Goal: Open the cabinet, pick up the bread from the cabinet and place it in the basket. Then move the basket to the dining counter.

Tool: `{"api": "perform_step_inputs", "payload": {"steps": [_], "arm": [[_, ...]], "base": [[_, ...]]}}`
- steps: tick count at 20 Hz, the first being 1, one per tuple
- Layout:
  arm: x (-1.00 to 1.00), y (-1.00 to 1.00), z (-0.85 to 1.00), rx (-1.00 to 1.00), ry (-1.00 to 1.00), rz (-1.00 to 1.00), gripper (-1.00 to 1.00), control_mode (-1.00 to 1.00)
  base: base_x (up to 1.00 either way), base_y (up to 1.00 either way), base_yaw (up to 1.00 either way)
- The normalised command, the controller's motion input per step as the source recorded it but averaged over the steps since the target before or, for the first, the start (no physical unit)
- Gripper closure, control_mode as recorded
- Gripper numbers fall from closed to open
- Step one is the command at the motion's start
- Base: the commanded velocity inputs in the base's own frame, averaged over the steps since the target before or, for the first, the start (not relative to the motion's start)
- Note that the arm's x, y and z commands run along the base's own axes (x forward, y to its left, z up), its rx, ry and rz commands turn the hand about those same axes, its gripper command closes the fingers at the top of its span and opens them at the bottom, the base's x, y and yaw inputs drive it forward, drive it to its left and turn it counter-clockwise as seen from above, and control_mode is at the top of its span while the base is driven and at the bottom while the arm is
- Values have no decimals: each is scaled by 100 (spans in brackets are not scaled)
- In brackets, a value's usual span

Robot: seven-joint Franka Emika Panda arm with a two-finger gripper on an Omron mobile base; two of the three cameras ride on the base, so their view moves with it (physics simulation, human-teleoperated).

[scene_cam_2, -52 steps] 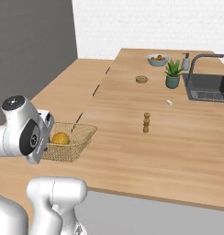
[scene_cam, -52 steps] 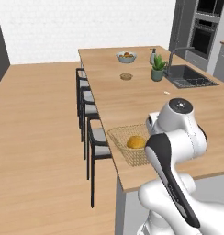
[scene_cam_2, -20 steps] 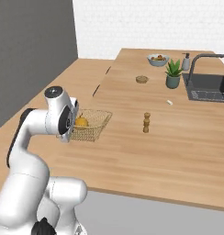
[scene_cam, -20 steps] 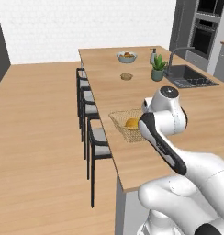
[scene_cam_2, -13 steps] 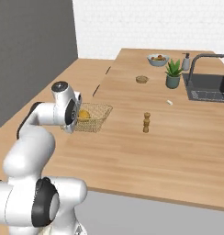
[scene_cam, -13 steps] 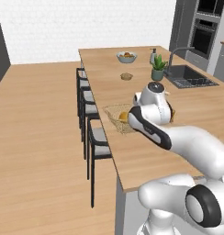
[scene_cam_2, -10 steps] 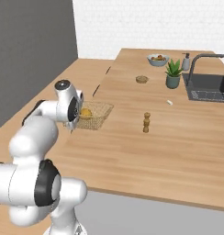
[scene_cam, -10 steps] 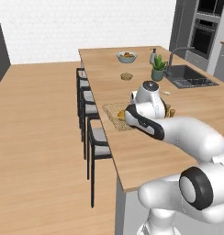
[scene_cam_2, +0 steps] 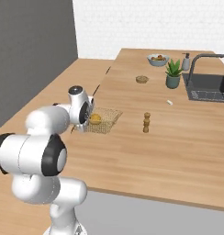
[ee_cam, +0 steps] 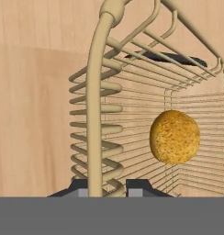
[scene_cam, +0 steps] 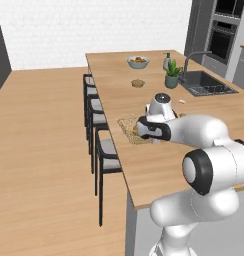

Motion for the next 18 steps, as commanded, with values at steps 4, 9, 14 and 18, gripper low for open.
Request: {"api": "perform_step_inputs", "payload": {"steps": [4,9,14,18], "arm": [[0,-39,-59,0,-2,0,100,-100],[0,-52,-30,0,0,0,100,-100],[1,-25,-24,0,0,0,100,-100],[30,0,-27,0,0,0,100,-100]], "base": [[0,0,0],[0,0,0],[0,0,0],[0,0,0]]}}
